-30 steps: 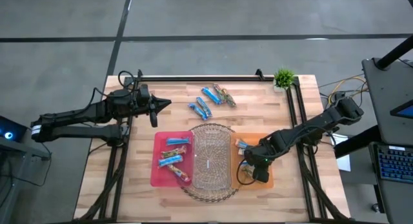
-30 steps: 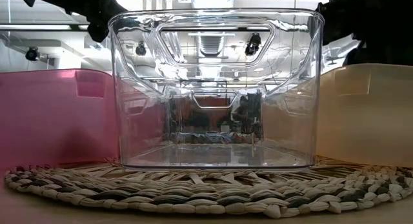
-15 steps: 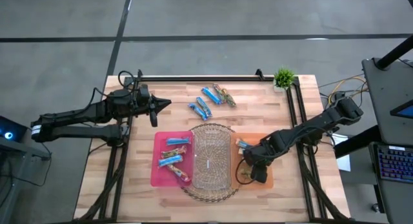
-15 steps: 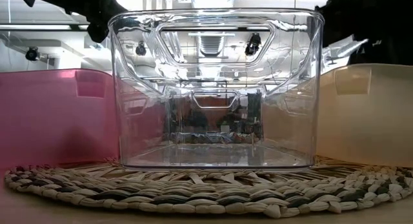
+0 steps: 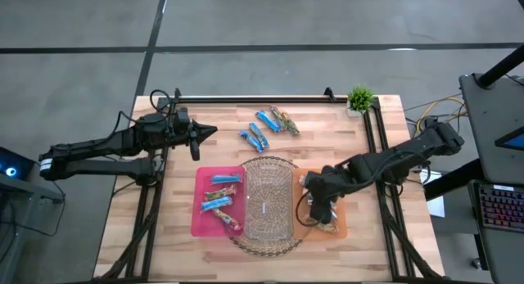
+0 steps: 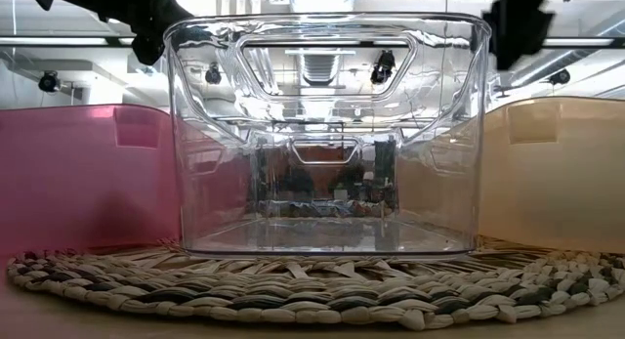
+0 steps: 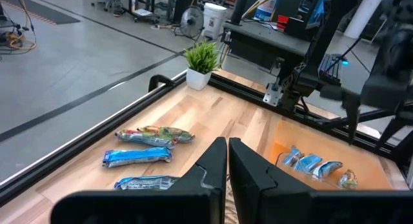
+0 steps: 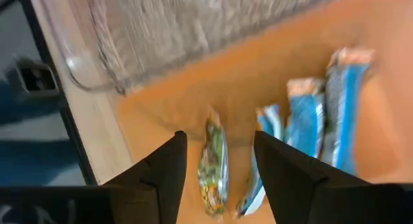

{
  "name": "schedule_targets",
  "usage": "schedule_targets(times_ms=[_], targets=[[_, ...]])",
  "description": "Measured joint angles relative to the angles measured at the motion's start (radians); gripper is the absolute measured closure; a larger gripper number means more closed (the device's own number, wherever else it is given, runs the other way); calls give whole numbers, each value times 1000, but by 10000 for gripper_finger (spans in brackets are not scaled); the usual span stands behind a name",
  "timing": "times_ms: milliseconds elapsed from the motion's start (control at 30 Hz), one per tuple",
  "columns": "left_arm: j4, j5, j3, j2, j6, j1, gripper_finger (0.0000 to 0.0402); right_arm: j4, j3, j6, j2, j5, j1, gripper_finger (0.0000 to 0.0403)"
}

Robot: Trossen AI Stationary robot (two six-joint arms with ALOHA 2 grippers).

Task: Pick and place Granola Bars by type
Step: Put the blue granola bar into the transparent bin

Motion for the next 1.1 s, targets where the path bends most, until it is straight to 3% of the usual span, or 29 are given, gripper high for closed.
schedule_targets(times_ms=[433,733,900,1100], targets=[[15,0,0,0,0,0,401,-54,120,-56,-172,212,-126,267],[15,4,0,52,-12,0,401,-58,115,-232,-268,395,-196,282],[-30,35,48,109,-46,0,401,-55,121,-286,-275,399,-201,278],[-197,74,214,228,35,4,397,-58,119,-220,-267,393,-215,271]])
